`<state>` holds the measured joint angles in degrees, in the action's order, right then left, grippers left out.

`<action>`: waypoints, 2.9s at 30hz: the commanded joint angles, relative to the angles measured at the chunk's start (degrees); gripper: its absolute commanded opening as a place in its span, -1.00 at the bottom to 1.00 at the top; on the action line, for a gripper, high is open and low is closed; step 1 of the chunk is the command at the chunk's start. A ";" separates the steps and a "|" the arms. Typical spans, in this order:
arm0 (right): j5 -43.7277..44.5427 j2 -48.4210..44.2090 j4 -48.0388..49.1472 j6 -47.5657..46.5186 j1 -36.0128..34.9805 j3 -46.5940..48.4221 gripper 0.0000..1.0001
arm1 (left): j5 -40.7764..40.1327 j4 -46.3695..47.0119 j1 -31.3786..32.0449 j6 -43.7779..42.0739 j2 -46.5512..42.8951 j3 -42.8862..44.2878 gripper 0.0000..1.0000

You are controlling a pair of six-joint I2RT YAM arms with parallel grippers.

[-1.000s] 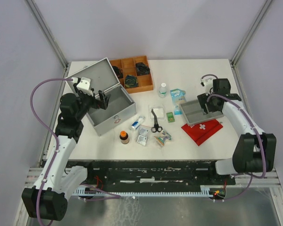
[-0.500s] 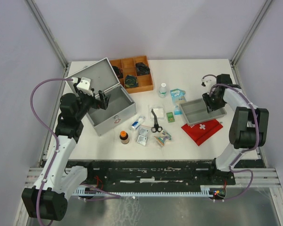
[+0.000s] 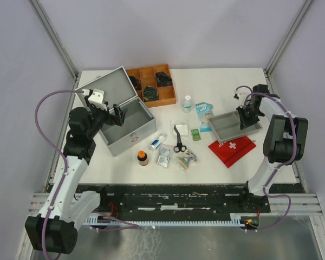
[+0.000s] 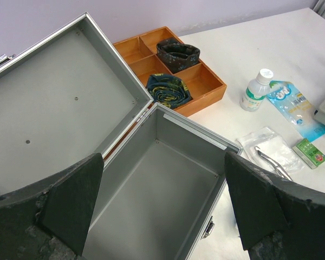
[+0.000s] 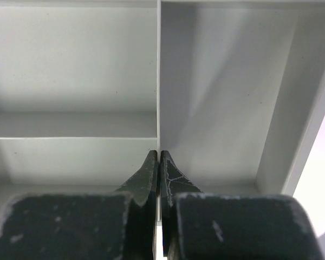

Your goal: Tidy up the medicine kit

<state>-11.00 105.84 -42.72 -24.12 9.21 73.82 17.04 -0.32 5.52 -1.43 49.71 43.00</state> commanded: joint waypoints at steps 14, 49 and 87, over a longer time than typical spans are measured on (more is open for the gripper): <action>3.21 6.41 3.10 12.63 8.52 17.20 -0.99 | 1.42 1.64 -0.26 -2.13 -0.60 1.23 0.99; 8.39 2.98 9.11 13.26 1.93 1.42 -0.91 | 1.94 1.36 -0.25 -2.00 -1.27 1.47 0.99; -12.73 -27.62 0.90 -6.12 1.33 -17.81 0.63 | 2.14 1.47 -0.25 -2.53 -2.11 1.19 0.99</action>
<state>-21.02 79.40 -42.02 -26.17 10.87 57.17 18.52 -0.71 5.48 -1.45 48.95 43.00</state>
